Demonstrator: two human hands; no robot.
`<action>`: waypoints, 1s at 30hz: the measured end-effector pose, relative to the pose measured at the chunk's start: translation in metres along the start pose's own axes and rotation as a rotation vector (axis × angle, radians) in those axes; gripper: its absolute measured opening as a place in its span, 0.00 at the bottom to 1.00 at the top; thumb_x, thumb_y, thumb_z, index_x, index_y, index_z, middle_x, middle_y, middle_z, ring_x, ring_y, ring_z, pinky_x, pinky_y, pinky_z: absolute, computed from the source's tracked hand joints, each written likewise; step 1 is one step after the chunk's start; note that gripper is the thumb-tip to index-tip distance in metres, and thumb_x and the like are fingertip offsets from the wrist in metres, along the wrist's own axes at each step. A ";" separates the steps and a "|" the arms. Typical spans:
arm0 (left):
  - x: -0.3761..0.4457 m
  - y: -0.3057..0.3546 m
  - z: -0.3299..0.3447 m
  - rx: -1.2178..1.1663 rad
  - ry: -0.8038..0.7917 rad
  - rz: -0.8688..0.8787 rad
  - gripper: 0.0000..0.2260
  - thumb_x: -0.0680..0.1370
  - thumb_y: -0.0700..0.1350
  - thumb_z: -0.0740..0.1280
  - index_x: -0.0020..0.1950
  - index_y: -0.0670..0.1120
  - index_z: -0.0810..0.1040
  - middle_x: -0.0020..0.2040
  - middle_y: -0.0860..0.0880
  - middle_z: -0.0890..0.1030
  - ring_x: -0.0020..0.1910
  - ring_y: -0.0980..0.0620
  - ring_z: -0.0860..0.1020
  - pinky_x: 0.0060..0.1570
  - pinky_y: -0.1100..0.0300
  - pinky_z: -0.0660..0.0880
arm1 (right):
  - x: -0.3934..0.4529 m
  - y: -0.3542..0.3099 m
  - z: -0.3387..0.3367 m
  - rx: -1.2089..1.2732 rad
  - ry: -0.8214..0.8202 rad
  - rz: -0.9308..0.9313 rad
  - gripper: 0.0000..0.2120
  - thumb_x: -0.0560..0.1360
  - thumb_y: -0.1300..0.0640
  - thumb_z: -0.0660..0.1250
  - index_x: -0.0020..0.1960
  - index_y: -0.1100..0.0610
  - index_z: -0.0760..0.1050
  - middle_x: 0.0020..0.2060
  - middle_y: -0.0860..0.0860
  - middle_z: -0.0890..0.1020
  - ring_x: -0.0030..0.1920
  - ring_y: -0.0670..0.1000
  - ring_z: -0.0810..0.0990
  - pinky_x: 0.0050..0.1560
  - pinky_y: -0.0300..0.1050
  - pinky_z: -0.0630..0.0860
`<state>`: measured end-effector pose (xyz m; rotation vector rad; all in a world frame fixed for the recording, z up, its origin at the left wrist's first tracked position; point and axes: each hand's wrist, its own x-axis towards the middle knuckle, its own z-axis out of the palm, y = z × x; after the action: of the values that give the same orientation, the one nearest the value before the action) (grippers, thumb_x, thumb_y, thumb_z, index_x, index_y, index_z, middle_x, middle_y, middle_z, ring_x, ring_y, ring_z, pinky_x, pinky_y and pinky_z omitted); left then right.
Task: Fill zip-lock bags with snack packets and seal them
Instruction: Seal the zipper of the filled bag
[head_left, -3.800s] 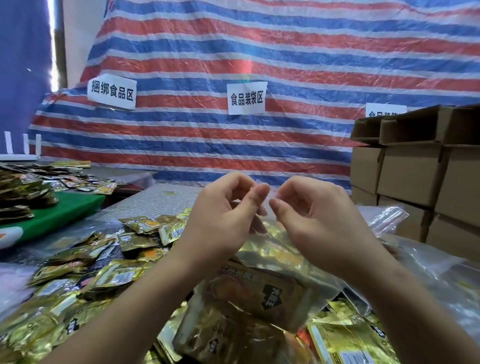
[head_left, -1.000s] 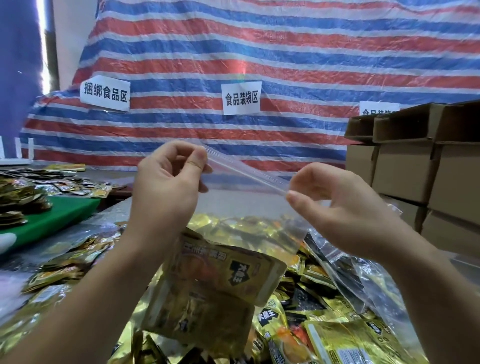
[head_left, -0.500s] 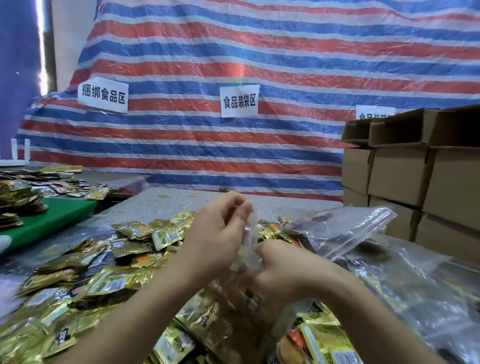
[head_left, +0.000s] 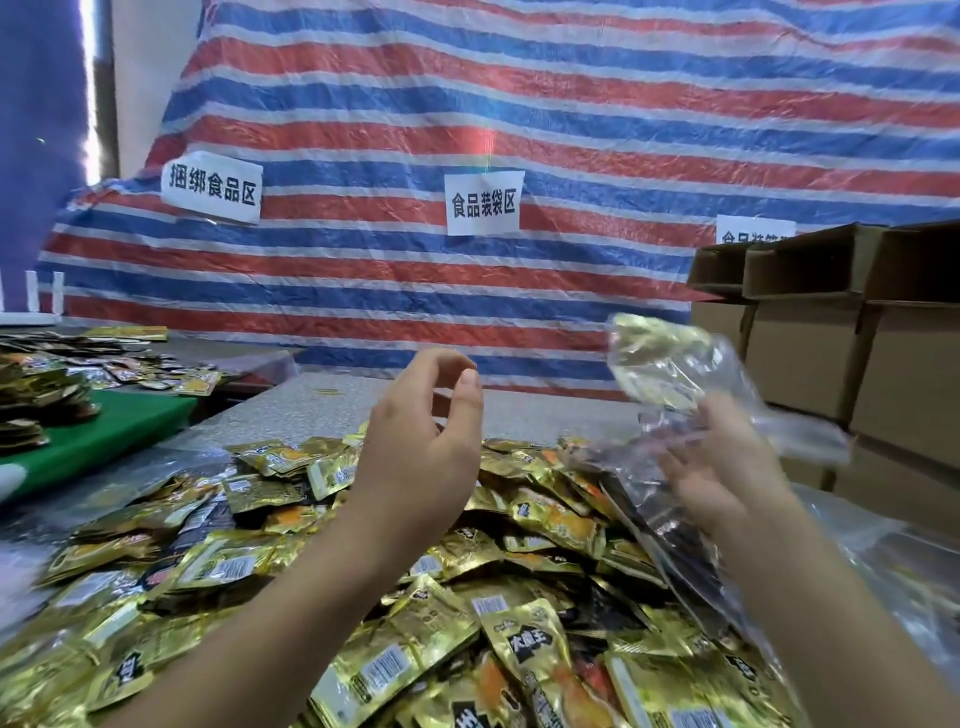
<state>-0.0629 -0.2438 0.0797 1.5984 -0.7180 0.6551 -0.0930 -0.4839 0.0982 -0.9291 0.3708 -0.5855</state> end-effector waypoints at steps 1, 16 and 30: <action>0.000 0.000 0.000 -0.004 -0.005 -0.008 0.05 0.83 0.51 0.59 0.51 0.56 0.74 0.46 0.57 0.79 0.46 0.59 0.79 0.43 0.58 0.78 | 0.002 0.000 -0.002 0.101 -0.023 0.053 0.14 0.82 0.55 0.62 0.64 0.61 0.72 0.53 0.61 0.82 0.48 0.55 0.85 0.50 0.47 0.81; -0.001 -0.011 0.004 0.077 -0.125 0.044 0.10 0.82 0.48 0.61 0.43 0.50 0.78 0.32 0.52 0.79 0.29 0.53 0.76 0.27 0.55 0.73 | -0.015 0.011 0.005 -0.131 -0.215 0.079 0.09 0.81 0.58 0.58 0.45 0.59 0.74 0.33 0.53 0.80 0.39 0.52 0.79 0.44 0.47 0.75; 0.011 -0.033 -0.029 0.560 -0.248 -0.069 0.06 0.83 0.47 0.62 0.53 0.49 0.78 0.46 0.53 0.79 0.42 0.54 0.78 0.42 0.55 0.77 | -0.062 0.042 0.038 -0.784 -0.613 -0.215 0.09 0.80 0.57 0.63 0.46 0.62 0.77 0.30 0.51 0.80 0.30 0.45 0.79 0.36 0.42 0.75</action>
<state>-0.0317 -0.2122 0.0707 2.2394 -0.6892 0.6479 -0.1079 -0.4022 0.0871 -1.8554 -0.0791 -0.3094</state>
